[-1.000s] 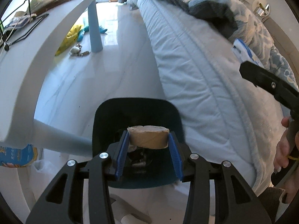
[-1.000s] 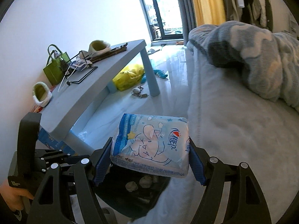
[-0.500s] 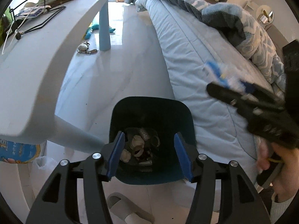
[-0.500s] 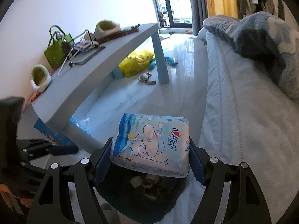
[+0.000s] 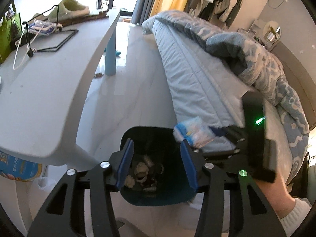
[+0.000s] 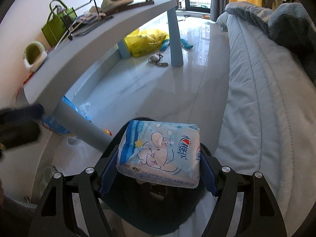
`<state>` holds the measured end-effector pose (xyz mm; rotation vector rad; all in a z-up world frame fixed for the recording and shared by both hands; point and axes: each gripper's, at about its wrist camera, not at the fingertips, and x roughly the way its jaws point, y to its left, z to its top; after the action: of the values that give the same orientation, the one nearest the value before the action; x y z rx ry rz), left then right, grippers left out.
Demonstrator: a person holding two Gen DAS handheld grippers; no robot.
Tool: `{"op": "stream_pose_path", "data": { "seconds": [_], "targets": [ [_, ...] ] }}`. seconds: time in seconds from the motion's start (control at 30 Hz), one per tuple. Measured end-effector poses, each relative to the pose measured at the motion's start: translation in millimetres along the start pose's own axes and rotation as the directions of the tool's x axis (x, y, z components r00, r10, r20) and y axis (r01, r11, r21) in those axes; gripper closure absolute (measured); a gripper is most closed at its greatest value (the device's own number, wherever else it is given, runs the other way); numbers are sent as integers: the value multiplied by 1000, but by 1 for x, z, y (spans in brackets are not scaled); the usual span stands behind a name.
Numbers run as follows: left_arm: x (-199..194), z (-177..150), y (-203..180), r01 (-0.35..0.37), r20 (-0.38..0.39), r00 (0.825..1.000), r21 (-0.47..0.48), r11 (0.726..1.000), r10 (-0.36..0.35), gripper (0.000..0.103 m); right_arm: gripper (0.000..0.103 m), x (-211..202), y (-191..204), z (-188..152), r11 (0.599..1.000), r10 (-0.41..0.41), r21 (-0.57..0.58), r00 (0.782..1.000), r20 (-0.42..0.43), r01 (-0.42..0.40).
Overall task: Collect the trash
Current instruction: 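Open both tools to drop the tape roll and tissue packet into the bin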
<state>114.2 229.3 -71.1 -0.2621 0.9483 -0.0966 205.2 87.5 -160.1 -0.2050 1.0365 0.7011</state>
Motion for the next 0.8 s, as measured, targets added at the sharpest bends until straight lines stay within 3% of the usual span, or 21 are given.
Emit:
{"op": "stream_pose_path", "data": {
  "seconds": [0.1, 0.2, 0.27, 0.37, 0.5, 0.6, 0.8],
  "targets": [
    [-10, 4, -6, 11, 39, 999, 6, 1000, -11, 52, 25, 7, 1, -5, 1000, -3, -15, 999, -36, 2],
    [-23, 6, -13, -2, 83, 997, 27, 1000, 0, 42, 21, 9, 3, -9, 999, -16, -29, 999, -51, 15],
    [-32, 8, -21, -23, 106, 994, 46, 999, 18, 40, 12, 7, 4, -11, 999, -10, -31, 998, -59, 8],
    [-48, 8, -33, -66, 154, 987, 75, 995, 54, 29, 12, -3, 4, -15, 999, -10, -35, 999, -42, 9],
    [-63, 9, -41, -69, 197, 979, 78, 995, 52, 21, 12, -31, -2, -16, 1000, -14, -6, 1000, 25, 14],
    [-75, 7, -50, -133, 250, 962, 96, 986, 105, 18, 11, -58, -7, -20, 999, -34, 3, 995, 91, 34],
    [-89, -8, -71, -155, 318, 942, 116, 981, 111, 5, 6, -125, -24, -39, 991, -130, 26, 963, 237, 128]
  ]
}}
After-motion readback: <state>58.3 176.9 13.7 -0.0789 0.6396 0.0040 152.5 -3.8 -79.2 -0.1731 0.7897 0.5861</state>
